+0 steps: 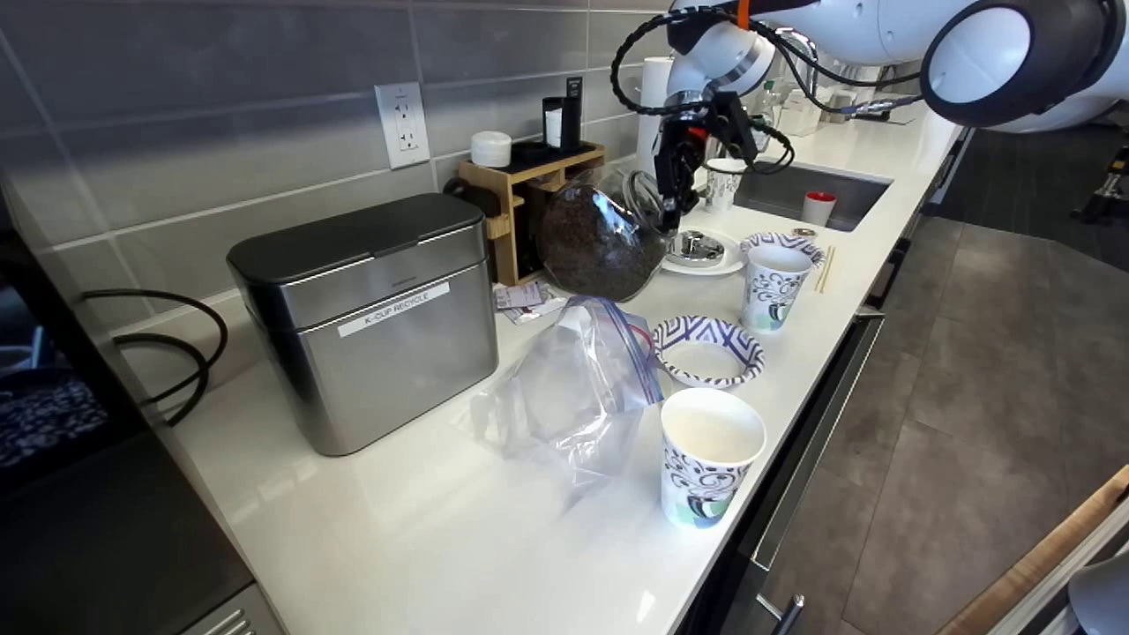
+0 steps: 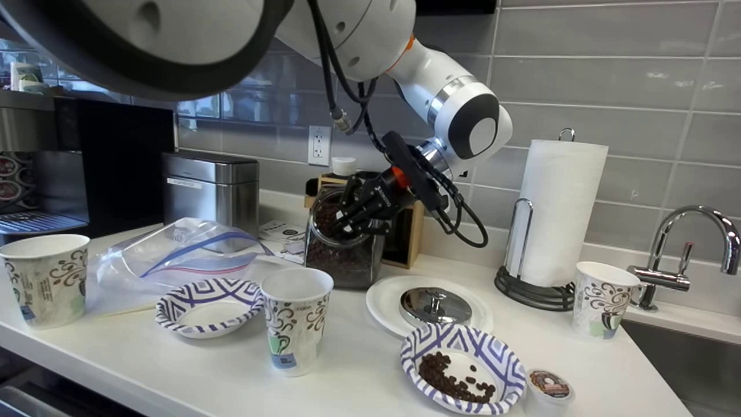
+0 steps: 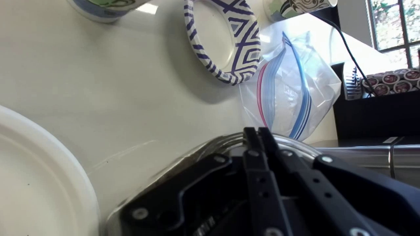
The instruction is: Empty a scoop of coffee grounds into the paper cup
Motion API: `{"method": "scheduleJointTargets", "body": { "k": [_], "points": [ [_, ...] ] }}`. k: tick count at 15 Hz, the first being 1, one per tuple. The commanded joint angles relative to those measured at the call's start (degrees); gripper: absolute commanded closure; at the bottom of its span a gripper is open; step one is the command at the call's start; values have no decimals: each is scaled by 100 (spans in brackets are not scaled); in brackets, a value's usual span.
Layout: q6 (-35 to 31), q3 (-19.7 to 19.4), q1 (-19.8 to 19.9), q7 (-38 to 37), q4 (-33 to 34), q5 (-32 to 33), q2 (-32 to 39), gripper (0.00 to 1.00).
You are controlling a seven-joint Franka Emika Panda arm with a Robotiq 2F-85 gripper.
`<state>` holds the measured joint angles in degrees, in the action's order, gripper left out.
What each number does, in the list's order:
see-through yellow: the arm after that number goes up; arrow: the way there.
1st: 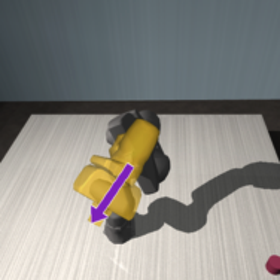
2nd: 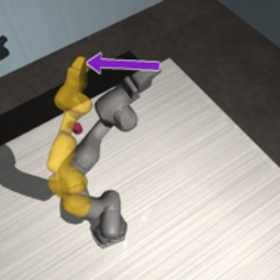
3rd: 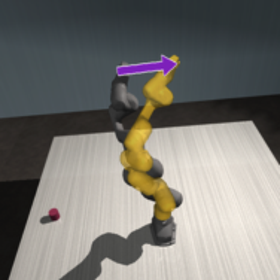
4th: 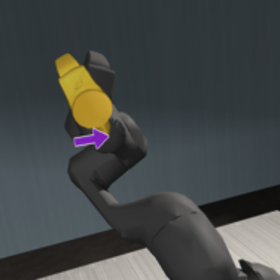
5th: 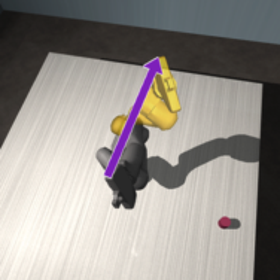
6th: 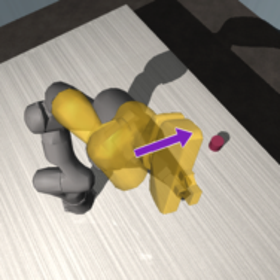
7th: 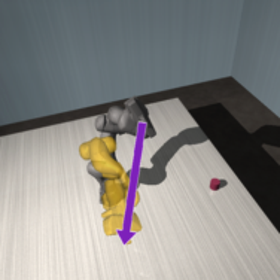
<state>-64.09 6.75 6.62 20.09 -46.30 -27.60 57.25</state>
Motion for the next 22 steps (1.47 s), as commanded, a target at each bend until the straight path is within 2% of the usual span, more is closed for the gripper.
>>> {"method": "scheduleJointTargets", "body": {
  "k": [1,12,22],
  "points": [
    [29,153,77,60,304,-241,272,99],
    [76,276,279,172,255,-676,277,99],
    [506,207,384,159,65,-619,-20,99]
  ]
}}
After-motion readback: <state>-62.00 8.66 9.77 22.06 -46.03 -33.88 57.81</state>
